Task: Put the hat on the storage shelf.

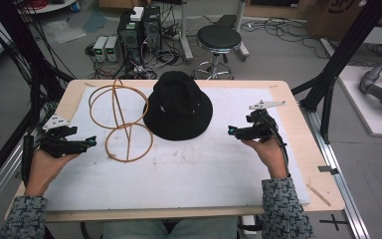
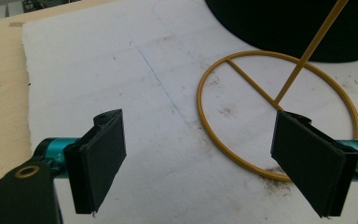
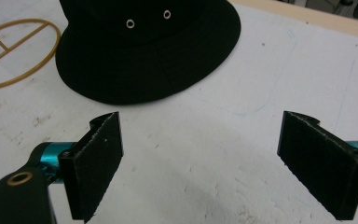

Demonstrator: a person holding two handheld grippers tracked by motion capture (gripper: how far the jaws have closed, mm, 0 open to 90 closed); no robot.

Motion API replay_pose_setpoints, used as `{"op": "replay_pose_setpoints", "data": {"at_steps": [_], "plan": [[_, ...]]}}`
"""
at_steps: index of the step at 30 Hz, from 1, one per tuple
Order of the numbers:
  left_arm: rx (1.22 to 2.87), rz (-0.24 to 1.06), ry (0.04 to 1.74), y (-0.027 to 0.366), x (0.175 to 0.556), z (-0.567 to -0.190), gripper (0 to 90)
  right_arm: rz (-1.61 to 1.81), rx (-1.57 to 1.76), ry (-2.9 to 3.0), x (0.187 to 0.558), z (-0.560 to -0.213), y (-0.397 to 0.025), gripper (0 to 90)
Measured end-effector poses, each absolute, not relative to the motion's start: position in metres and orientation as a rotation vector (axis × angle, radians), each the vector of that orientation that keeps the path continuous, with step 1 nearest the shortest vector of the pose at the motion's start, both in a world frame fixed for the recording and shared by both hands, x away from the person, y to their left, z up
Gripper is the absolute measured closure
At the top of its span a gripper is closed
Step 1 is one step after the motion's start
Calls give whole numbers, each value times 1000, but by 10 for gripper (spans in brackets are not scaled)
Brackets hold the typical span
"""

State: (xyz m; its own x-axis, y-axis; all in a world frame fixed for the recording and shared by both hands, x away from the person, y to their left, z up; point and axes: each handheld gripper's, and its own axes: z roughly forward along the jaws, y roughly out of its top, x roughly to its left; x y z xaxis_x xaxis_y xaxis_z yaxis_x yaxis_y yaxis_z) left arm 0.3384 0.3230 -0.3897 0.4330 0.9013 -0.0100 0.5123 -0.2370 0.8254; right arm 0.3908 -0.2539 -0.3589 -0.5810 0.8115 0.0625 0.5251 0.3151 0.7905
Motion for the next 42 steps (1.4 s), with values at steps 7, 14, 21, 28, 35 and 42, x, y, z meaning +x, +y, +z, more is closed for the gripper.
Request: {"op": "replay_pose_setpoints", "data": {"at_steps": [7, 14, 21, 28, 35, 42], "plan": [[1907, 607, 1213, 323, 340, -395, 181, 1167, 1191, 2245, 393, -358, -248, 134], [1913, 615, 1205, 322, 339, -395, 183, 1208, 1167, 2237, 399, -351, -239, 134], [1909, 614, 1204, 323, 338, -395, 184, 1218, 1156, 2246, 408, -341, -230, 135], [1912, 612, 1196, 322, 338, -393, 185, 1223, 1120, 2246, 419, -324, -214, 136], [1910, 612, 1193, 322, 338, -393, 186, 1251, 1095, 2250, 434, -310, -198, 136], [1909, 615, 1188, 321, 338, -392, 187, 1295, 1077, 2224, 445, -300, -182, 136]]}}
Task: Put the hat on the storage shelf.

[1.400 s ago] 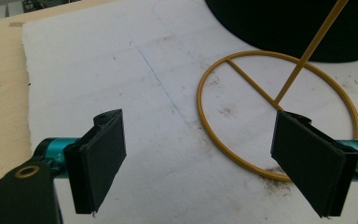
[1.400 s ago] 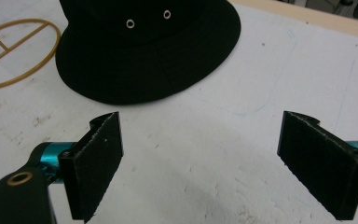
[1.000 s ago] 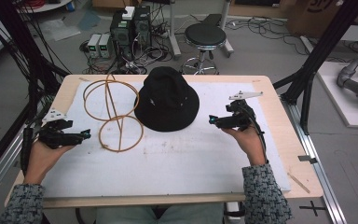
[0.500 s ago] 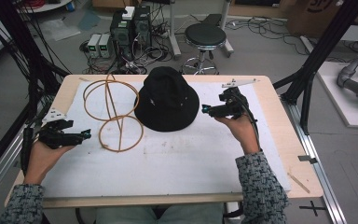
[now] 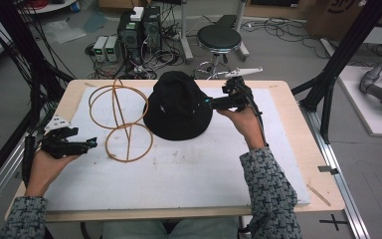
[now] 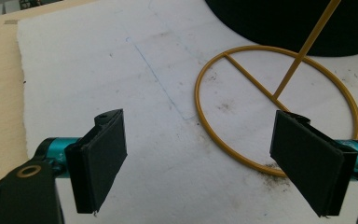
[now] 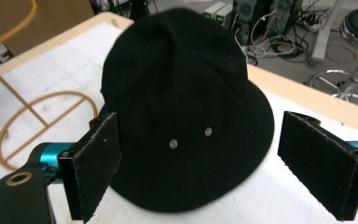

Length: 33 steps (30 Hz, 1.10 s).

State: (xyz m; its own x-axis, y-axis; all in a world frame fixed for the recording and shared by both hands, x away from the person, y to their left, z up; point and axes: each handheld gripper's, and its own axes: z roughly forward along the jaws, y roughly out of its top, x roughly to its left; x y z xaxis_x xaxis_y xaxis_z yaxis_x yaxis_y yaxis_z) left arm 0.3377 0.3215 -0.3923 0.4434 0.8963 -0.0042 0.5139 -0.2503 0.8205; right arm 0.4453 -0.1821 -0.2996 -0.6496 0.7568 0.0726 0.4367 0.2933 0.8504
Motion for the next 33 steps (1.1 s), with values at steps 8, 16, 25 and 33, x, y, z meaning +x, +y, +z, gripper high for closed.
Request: {"op": "replay_pose_setpoints", "data": {"at_steps": [8, 16, 25, 33], "plan": [[1907, 616, 1190, 320, 338, -393, 188, 1309, 1060, 2220, 462, -286, -159, 136], [1903, 624, 1188, 321, 337, -390, 188, 1370, 1031, 2198, 476, -280, -136, 140], [1908, 623, 1182, 320, 337, -390, 188, 1389, 1045, 2199, 495, -293, -114, 140], [1897, 628, 1173, 319, 335, -386, 188, 1431, 1066, 2152, 506, -302, -106, 140]]}}
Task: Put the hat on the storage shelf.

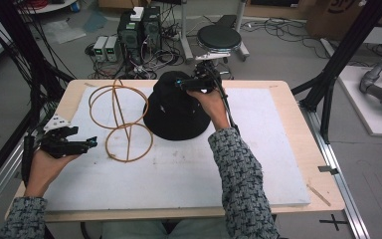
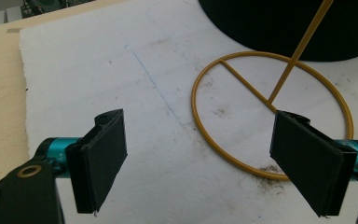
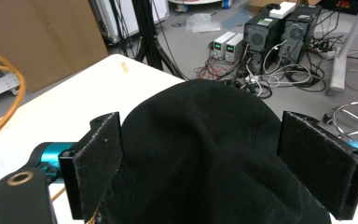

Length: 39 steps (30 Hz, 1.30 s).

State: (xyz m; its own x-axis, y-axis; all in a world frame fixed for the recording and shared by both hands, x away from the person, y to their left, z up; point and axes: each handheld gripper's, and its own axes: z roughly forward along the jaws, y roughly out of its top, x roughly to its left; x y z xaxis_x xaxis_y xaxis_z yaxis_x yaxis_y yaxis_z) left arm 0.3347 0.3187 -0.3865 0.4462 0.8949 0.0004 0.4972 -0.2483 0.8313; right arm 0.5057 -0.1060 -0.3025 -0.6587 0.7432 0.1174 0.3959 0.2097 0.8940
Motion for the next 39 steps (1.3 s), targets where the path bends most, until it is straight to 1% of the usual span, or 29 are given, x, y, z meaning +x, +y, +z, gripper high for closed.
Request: {"op": "replay_pose_setpoints", "data": {"at_steps": [13, 20, 25, 29, 35, 39], "plan": [[1909, 622, 1169, 317, 335, -387, 188, 1535, 1139, 2019, 518, -314, -104, 157], [1909, 622, 1168, 317, 335, -387, 188, 1539, 1107, 2009, 525, -325, -95, 159], [1910, 623, 1167, 317, 335, -387, 189, 1538, 1075, 2011, 527, -332, -86, 204], [1906, 622, 1166, 317, 335, -387, 189, 1535, 1072, 2028, 529, -337, -81, 211], [1905, 621, 1165, 317, 335, -387, 190, 1500, 1075, 2046, 531, -345, -77, 251], [1907, 620, 1166, 318, 335, -387, 190, 1467, 1085, 2057, 533, -350, -75, 300]]}}
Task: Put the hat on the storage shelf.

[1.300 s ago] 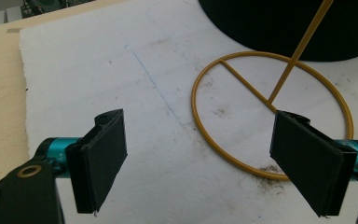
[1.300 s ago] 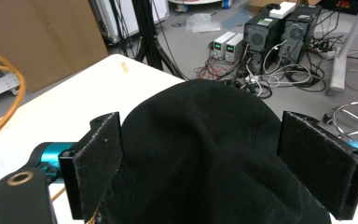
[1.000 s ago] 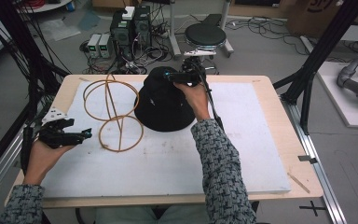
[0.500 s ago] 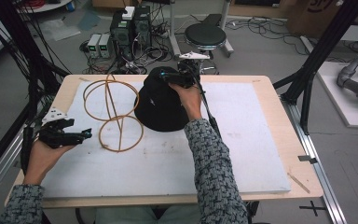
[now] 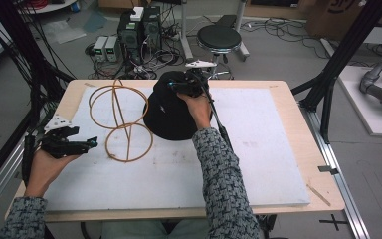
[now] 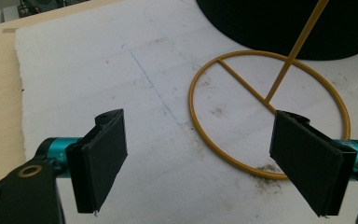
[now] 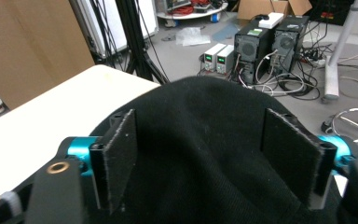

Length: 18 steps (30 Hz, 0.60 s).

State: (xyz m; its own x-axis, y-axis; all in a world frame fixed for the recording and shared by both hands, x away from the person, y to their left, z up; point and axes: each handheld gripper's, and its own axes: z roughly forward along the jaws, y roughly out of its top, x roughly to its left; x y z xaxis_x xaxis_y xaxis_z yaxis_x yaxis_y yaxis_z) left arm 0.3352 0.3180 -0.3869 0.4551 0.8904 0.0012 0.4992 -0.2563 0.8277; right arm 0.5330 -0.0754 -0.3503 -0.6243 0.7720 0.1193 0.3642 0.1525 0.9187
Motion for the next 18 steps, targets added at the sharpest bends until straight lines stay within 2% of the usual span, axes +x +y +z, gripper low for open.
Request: {"op": "replay_pose_setpoints", "data": {"at_steps": [18], "plan": [[1910, 618, 1168, 318, 335, -387, 191, 1395, 1082, 2095, 530, -351, -71, 742]]}}
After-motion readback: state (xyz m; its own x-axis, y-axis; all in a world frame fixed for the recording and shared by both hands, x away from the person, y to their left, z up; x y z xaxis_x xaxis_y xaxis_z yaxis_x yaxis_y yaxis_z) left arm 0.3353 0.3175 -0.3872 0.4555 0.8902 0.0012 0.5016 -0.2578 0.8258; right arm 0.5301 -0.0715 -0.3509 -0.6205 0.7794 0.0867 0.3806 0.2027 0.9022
